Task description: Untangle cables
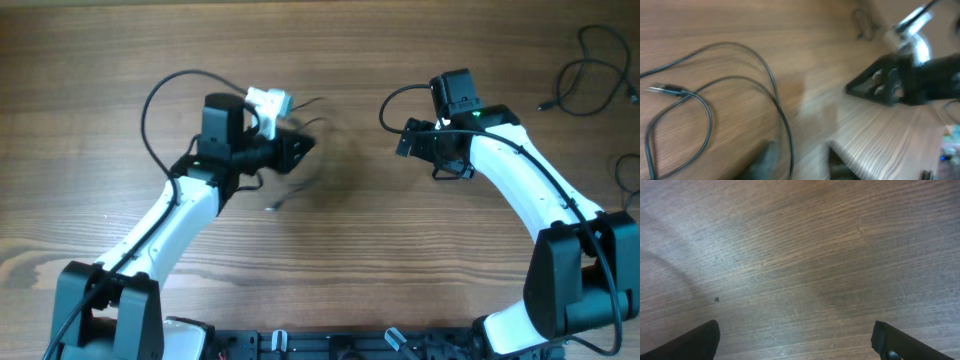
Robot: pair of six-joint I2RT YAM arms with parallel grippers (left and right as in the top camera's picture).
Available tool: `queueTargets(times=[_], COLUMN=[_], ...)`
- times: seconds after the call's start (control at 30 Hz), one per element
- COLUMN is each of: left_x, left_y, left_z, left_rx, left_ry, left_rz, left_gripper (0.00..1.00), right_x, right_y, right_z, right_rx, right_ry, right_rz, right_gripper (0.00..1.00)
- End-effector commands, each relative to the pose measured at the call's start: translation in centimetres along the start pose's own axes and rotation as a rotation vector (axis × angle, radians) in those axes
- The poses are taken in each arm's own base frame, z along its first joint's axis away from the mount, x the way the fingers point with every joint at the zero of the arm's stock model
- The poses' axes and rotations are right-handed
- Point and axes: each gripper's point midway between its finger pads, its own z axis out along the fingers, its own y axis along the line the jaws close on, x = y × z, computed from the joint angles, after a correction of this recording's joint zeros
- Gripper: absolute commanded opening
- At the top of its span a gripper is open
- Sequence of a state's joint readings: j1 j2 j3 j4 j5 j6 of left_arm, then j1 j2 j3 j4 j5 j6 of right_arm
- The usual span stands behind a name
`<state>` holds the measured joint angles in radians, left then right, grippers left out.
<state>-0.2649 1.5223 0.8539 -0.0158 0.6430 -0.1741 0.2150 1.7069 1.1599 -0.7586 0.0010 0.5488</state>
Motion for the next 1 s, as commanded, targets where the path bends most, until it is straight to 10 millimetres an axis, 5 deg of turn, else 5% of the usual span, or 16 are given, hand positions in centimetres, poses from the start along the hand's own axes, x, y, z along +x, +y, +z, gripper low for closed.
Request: queueTargets(times=[0.0, 0.2, 0.4, 0.6, 0.9, 0.97], left_x=[-0.3, 1.5, -2.2, -4.4, -1.4, -0.8], left_y=[-1.4, 3.8, 5.3, 5.5, 3.7, 3.7], left_z=[0.9, -0.7, -5.5, -11.4, -15.4, -15.4], left_rx=[0.005, -0.265, -0.312, -0.367, -0.414, -0.419], left_ry=[-0.009, 0.02, -0.13, -0.258, -0.217, -0.196], left_rz=[-0.117, -0.225, -0.241, -0.259, -0.32, -0.335], left_gripper=[1.0, 1.0, 1.0, 1.0, 1.0, 1.0], right_x=[0.3, 0.4, -0.3, -0.5, -1.7, -2.1], right_y=[-0.1, 0.2, 7.6, 11.1, 11.1, 11.4], right_z=[-0.3, -0.3, -0.1, 4.1, 10.3, 10.4], right_rx=[-0.001, -0.018, -0.325, -0.244, -0.127, -0.133], right_ry=[0.003, 0.012, -0.051, -0.178, -0.252, -0.273], right_rz=[0.006, 0.0, -0.342, -0.683, -0.848, -0.846], right_gripper=[1.0, 1.0, 1.0, 1.0, 1.0, 0.73])
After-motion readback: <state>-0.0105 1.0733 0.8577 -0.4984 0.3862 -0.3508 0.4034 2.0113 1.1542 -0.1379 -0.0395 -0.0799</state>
